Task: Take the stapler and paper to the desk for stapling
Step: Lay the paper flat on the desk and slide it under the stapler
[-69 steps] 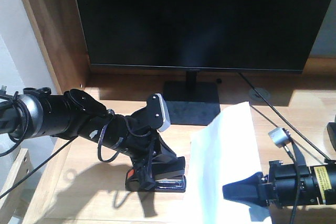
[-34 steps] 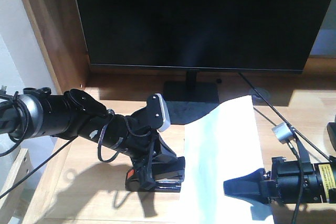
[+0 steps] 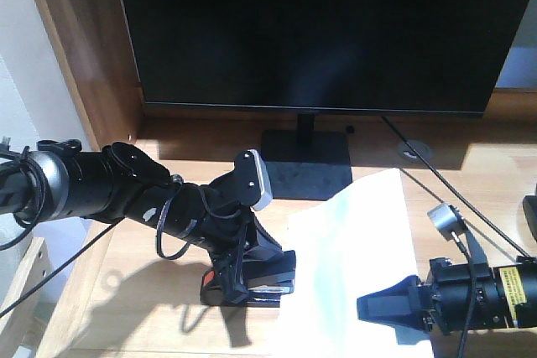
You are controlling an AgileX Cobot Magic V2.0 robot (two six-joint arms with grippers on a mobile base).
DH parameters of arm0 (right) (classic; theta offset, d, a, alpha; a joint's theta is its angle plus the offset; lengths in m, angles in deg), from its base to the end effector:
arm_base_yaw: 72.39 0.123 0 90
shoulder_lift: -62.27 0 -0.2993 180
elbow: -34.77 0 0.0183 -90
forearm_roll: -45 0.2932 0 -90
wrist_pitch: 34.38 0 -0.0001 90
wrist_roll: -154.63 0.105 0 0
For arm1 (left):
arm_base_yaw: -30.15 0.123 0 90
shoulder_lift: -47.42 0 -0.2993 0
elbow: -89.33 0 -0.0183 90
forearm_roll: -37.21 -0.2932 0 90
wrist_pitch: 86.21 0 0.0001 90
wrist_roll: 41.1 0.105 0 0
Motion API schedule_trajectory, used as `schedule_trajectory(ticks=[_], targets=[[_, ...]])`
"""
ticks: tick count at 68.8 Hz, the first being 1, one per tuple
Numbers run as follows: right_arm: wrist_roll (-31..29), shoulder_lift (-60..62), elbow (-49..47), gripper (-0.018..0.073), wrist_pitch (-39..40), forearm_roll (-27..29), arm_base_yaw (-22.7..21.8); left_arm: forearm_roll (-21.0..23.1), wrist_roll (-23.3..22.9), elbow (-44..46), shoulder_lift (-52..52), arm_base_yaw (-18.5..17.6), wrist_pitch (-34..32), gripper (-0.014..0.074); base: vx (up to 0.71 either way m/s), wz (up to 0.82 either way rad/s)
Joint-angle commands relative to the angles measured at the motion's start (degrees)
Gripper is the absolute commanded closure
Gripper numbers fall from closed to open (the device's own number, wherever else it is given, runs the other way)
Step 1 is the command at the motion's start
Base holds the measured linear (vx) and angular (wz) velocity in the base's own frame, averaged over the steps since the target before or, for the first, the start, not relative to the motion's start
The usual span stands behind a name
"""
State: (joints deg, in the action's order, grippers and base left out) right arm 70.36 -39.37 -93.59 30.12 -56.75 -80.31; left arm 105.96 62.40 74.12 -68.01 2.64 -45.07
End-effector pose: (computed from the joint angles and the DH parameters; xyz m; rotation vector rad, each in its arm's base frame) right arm 0.2225 0.0627 0.1134 -0.3063 2.4406 1.4177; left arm 0.3308 -0.2450 0.1457 1.5562 1.8723 -0.7446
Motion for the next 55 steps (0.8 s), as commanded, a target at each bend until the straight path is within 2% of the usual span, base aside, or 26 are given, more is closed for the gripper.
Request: schedule_trajectory(ticks=[1,35,55], targets=[[-0.38,0.63,-1.04,0.0561,2.44,-0.43,-0.07,2.81,0.07,1.35,2.51,-0.35,1.31,0.0603,0.00,0.00],[-0.32,-3.48,-1.04,0.0561,1.27,3.78,0.14,2.81,0.07,1.35,2.51,-0.35,1.31,0.0603,0.00,0.00],[-2.61,-4.10,-1.04,0.0561,-2.70,11.33,8.36,2.80,0.02,1.35,2.51,-0.35,1.31,0.0603,0.00,0.00]])
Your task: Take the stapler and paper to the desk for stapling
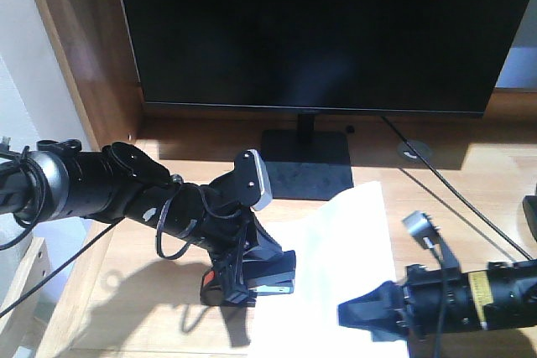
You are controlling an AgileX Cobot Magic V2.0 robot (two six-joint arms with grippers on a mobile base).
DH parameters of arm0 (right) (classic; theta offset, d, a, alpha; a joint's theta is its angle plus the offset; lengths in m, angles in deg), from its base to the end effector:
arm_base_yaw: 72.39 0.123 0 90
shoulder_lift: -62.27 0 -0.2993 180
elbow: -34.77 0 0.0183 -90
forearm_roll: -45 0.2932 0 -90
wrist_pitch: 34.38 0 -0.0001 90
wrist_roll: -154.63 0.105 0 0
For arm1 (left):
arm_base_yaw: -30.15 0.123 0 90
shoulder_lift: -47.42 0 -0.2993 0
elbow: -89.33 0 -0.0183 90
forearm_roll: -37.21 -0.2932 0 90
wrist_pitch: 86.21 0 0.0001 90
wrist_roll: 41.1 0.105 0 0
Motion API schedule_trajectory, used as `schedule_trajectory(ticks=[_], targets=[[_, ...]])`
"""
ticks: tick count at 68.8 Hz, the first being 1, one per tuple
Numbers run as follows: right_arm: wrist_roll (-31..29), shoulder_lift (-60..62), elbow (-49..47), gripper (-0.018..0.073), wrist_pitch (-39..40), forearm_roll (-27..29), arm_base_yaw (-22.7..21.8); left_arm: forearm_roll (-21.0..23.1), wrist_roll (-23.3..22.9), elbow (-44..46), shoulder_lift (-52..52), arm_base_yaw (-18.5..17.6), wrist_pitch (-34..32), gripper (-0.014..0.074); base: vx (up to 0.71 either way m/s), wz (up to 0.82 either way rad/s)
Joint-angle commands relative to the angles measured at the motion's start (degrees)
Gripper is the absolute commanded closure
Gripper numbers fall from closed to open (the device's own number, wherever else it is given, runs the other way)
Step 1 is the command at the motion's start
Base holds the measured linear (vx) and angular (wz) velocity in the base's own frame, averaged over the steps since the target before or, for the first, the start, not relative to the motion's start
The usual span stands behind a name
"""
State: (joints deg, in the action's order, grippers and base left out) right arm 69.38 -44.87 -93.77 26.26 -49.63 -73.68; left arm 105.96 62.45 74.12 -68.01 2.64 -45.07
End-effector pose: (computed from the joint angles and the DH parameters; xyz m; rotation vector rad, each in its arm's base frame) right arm 0.2262 0.0861 0.0920 -0.2415 2.4963 1.4368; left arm 0.3308 -0.2450 0.1457 1.5569 1.8715 -0.7442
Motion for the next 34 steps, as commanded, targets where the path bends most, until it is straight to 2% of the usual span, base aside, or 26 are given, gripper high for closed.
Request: schedule_trajectory(ticks=[1,9,34], targets=[[-1.68,1.40,-0.86,0.0561,0.88,4.60,1.98,2.80,-0.03,1.35,2.51,-0.35,1.31,0.0603,0.00,0.00],[-1.68,1.40,-0.86,0.0561,0.24,6.32,1.88,2.80,-0.03,1.35,2.51,-0.35,1.31,0.0603,0.00,0.00],[-1.74,1.40,-0.86,0.0561,-1.03,6.73,1.88,2.80,-0.03,1.35,2.51,-0.35,1.31,0.0603,0.00,0.00]])
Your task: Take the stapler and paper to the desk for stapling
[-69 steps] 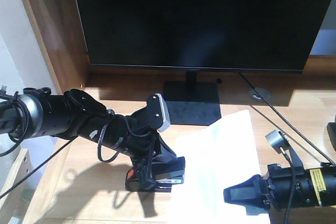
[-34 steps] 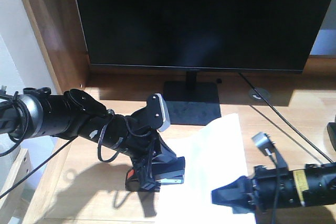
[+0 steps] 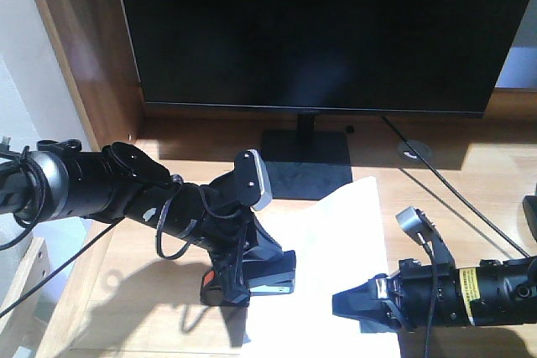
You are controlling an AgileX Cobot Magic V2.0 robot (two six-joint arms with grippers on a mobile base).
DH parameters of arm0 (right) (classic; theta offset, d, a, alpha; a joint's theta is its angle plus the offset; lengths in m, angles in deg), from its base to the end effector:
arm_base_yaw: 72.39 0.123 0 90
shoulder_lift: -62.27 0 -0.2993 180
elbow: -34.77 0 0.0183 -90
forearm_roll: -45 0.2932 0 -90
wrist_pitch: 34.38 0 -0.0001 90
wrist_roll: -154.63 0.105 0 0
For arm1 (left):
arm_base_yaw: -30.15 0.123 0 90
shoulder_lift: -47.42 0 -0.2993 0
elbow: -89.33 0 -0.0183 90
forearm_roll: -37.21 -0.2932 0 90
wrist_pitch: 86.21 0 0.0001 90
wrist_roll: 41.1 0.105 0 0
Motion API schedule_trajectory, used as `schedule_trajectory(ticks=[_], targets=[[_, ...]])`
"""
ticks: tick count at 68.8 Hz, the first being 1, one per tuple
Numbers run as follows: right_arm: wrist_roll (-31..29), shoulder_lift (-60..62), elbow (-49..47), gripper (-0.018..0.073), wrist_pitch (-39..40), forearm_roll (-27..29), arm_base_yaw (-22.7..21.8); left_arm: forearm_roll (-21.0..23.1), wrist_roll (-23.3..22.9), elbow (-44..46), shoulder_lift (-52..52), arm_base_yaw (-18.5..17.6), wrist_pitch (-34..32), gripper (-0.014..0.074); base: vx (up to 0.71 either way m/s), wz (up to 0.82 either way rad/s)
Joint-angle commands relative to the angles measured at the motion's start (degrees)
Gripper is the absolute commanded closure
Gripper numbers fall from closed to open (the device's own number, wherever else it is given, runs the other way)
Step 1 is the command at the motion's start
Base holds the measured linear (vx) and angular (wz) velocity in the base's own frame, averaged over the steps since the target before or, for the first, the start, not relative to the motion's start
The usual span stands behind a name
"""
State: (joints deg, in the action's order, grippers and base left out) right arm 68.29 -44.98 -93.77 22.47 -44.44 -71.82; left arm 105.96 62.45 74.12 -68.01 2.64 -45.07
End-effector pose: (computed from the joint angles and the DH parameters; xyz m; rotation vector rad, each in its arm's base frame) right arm 0.2331 0.0902 0.0890 -0.1737 2.4912 1.3649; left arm 0.3308 -0.2450 0.1457 1.5569 1.8715 -0.7442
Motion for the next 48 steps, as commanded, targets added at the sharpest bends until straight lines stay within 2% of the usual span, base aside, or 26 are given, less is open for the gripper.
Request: schedule_trajectory(ticks=[1,48], targets=[[-0.67,1.51,-0.86,0.0561,2.76,1.54,0.02,2.80,-0.03,1.35,2.51,-0.35,1.31,0.0603,0.00,0.00],[-0.76,1.51,-0.86,0.0561,2.62,1.60,0.02,2.80,-0.03,1.35,2.51,-0.35,1.31,0.0603,0.00,0.00]])
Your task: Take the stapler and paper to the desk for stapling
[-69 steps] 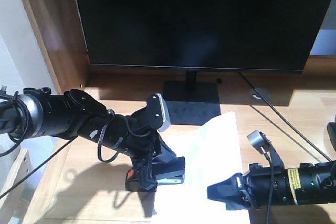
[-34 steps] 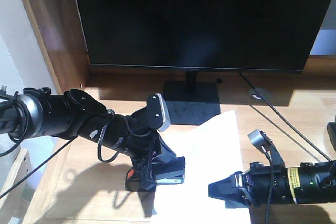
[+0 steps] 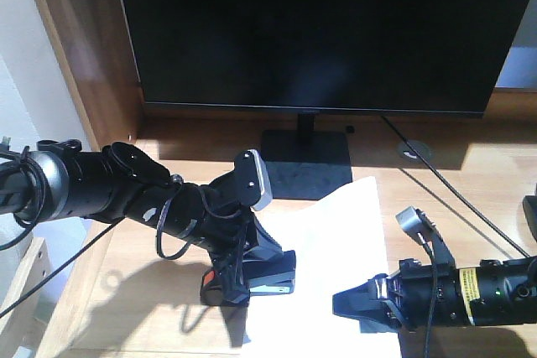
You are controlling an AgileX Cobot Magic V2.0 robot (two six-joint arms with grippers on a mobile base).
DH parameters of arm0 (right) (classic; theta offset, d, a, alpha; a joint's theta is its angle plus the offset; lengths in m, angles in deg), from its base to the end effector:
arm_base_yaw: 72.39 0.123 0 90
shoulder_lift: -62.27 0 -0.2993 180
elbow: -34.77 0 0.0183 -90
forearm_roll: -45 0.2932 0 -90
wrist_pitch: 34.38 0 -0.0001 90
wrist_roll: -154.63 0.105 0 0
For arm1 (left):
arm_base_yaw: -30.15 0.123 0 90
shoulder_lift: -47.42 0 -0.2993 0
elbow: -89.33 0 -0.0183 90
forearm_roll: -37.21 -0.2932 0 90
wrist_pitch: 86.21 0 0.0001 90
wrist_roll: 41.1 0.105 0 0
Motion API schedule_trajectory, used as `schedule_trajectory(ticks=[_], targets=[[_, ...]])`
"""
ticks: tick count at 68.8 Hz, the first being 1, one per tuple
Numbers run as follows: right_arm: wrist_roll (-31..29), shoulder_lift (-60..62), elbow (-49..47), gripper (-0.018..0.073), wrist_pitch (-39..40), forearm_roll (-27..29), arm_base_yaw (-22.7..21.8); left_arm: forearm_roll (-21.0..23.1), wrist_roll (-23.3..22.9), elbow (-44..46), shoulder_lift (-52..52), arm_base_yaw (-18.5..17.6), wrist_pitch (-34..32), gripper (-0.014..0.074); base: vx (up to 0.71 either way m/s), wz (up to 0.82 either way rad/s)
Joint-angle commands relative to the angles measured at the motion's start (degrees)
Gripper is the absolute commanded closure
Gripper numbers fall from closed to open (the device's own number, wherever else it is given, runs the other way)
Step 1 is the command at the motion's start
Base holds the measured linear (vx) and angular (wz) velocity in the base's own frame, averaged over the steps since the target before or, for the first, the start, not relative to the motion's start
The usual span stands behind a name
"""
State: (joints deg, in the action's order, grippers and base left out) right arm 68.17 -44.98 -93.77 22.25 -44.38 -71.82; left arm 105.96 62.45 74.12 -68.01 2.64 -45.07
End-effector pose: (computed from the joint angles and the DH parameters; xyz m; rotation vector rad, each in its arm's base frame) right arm 0.2333 0.0900 0.0887 -0.1740 2.4920 1.3592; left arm 0.3308 -0.2450 0.1457 1.5569 1.8715 -0.7442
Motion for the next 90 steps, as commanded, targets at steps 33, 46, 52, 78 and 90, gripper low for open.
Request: schedule_trajectory(ticks=[33,46,52,78,90], targets=[[-0.64,1.51,-0.86,0.0561,2.84,1.54,0.02,2.80,-0.03,1.35,2.51,-0.35,1.31,0.0603,0.00,0.00],[-0.64,1.51,-0.86,0.0561,2.84,1.54,0.02,2.74,0.03,1.35,2.51,-0.35,1.22,0.0603,0.00,0.00],[-0.64,1.51,-0.86,0.0561,2.84,1.54,0.02,2.74,0.03,1.35,2.51,-0.35,1.22,0.0603,0.00,0.00],[-0.64,1.51,-0.86,0.0561,2.84,1.54,0.02,3.00,0.03,1.35,2.51,-0.35,1.23,0.0603,0.00,0.00],[-0.64,1.51,-0.86,0.0561,2.84,1.54,0.02,2.91,0.03,1.35,2.51,-0.35,1.72,0.0603,0.00,0.00]])
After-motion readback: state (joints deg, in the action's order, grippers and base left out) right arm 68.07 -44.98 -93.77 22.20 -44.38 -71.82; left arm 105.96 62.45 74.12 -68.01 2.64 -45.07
